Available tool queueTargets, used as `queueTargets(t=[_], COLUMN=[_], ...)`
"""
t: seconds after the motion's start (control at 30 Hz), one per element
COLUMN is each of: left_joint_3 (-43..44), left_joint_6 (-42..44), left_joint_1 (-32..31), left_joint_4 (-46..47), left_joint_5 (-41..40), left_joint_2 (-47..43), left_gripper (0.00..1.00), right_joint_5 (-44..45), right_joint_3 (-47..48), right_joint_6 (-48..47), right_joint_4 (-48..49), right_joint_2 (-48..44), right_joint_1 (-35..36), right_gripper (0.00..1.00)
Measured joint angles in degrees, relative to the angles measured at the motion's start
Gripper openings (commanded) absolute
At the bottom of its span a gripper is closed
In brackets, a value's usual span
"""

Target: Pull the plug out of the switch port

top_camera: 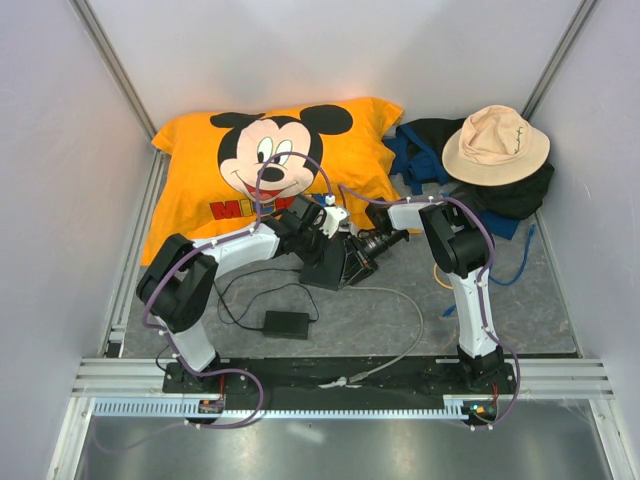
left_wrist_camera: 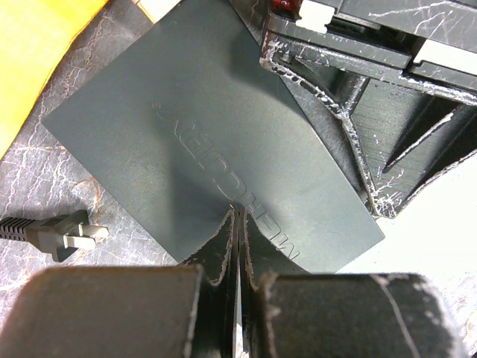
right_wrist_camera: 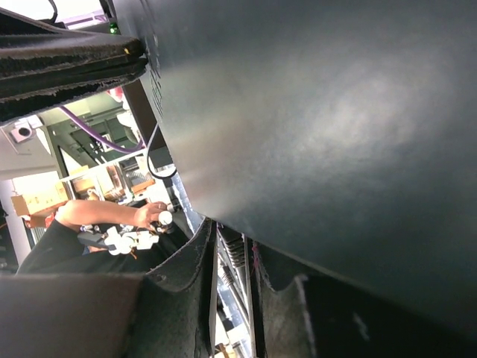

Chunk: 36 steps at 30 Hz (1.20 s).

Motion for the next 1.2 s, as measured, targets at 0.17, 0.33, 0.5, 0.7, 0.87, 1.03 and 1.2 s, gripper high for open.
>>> queueTargets(t=[0.17,0.33,0.5,0.7,0.87,1.03,1.2], left_joint_3=[0.0,0.0,0.0,0.0,0.0,0.2,1.3], left_joint_6=[0.0,0.0,0.0,0.0,0.0,0.0,0.0], left_joint_1=[0.0,0.0,0.0,0.0,0.0,0.0,0.0], left_joint_4=[0.0,0.0,0.0,0.0,0.0,-0.2,-0.9], left_joint_5=[0.0,0.0,0.0,0.0,0.0,0.1,0.2], left_joint_2=[0.0,0.0,0.0,0.0,0.0,0.2,1.0], left_gripper=[0.02,0.02,0.02,0.02,0.02,0.02,0.02], right_joint_5=[0.4,1.8,2.3,3.3,9.4,17.1,17.3], right_joint_3=[0.3,0.4,0.4,0.4,0.5,2.3,7.5], right_joint_6=[-0.9,-4.3,-6.2,-6.8,-8.1,-11.9,-14.1], right_joint_4=[-1.2,-4.6,-6.6,-7.8,-9.8,-10.2,-11.9], right_joint_2=[0.2,0.3,0.3,-0.3,-4.2,-12.7,-18.8], right_joint_1=[-0.5,-2.3,-3.7,-4.3,-6.1,-10.2,-15.1], right_gripper=[0.0,0.0,0.0,0.0,0.0,0.0,0.0])
